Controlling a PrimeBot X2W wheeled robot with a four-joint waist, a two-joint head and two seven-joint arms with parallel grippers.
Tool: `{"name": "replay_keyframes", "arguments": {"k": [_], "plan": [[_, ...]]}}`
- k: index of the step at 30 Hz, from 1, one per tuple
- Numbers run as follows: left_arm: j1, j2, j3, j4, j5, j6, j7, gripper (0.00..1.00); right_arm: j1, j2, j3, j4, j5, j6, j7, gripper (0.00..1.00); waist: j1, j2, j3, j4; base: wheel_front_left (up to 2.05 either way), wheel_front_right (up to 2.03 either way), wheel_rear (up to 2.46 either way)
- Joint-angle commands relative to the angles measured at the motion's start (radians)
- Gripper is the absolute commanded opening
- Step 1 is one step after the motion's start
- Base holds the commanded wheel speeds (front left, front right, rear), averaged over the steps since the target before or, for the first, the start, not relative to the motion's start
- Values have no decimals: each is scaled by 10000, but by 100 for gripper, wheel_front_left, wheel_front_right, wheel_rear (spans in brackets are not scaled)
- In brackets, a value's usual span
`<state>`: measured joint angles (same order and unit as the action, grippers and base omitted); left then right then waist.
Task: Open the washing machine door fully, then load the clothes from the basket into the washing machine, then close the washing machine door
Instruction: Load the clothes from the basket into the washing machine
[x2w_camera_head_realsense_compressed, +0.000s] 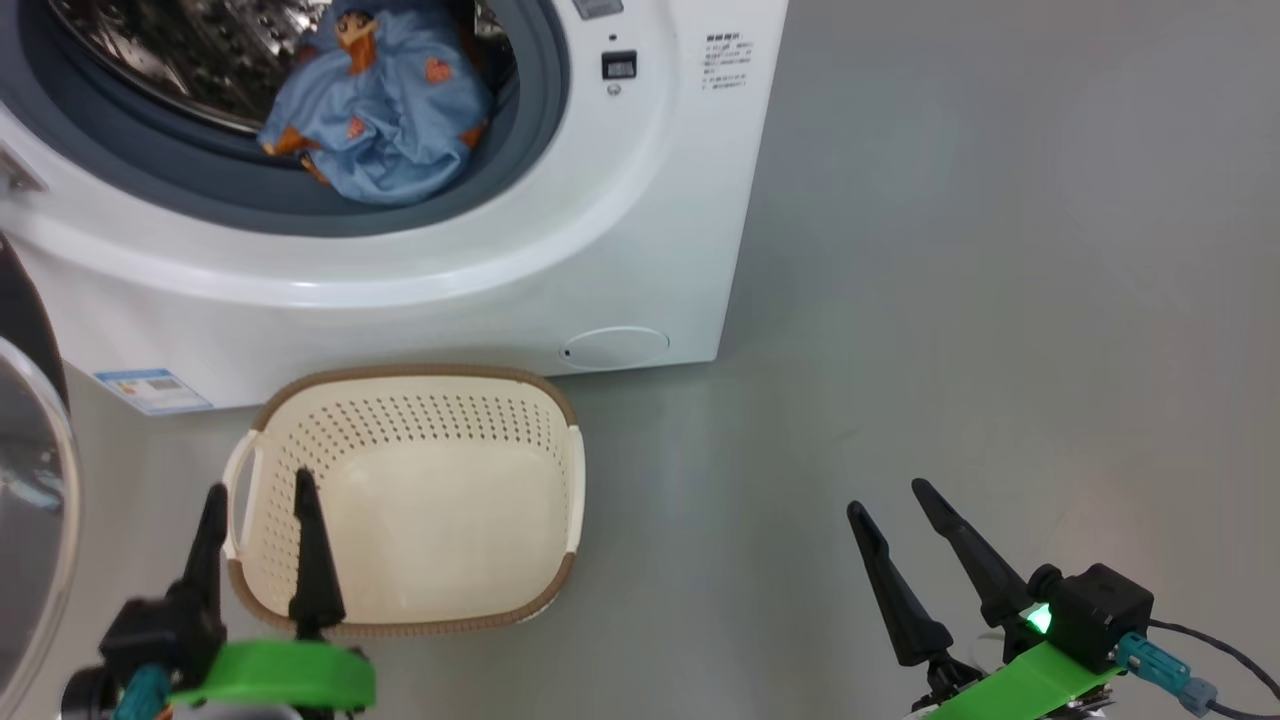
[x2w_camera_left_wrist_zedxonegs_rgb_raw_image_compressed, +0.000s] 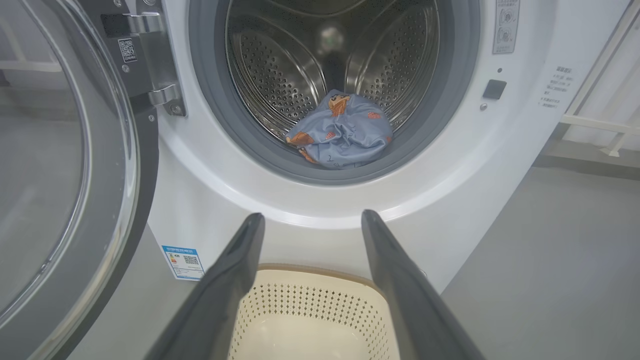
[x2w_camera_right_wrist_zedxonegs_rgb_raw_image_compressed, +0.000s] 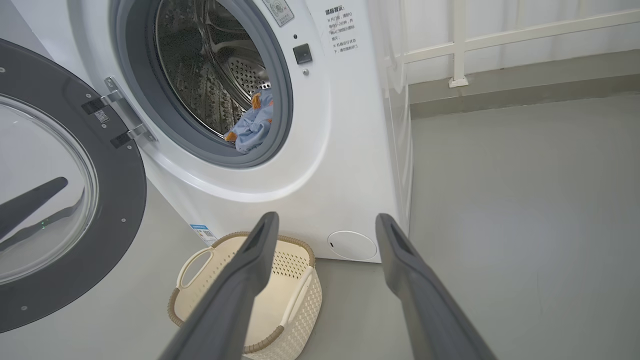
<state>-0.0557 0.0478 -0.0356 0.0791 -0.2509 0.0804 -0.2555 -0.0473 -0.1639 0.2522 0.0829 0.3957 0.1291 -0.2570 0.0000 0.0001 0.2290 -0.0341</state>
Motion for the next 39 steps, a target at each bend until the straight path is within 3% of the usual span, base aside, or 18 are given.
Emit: {"name": "replay_keyframes", "arguments": {"k": [1,13,24,32,39], "plan": [[-713,170,230,177,94,-108,-58,100,-295,-125,226,-277,-43,16,-48,100,0,-1,387,-1,0,0,0],[-4373,749,3,1984,185,-483,612,100,-820,-317,260,-473,49,16,-48,100,0,-1,1496,-344,0,0,0],[-8317,1165,-52,4774,162,-553,1559,100,-1288,-598,205,-664,126,16,-48,100,0,-1,2894,-636,0,0,0],[-10667,1338,-231,6837,266,-254,3085,100,-1553,-625,256,-805,211,16,-48,100,0,-1,3801,-810,0,0,0],[-12035,1012,69,8007,-229,99,3935,100,-1521,-540,274,-760,245,16,-48,100,0,-1,4084,-853,0,0,0]]}}
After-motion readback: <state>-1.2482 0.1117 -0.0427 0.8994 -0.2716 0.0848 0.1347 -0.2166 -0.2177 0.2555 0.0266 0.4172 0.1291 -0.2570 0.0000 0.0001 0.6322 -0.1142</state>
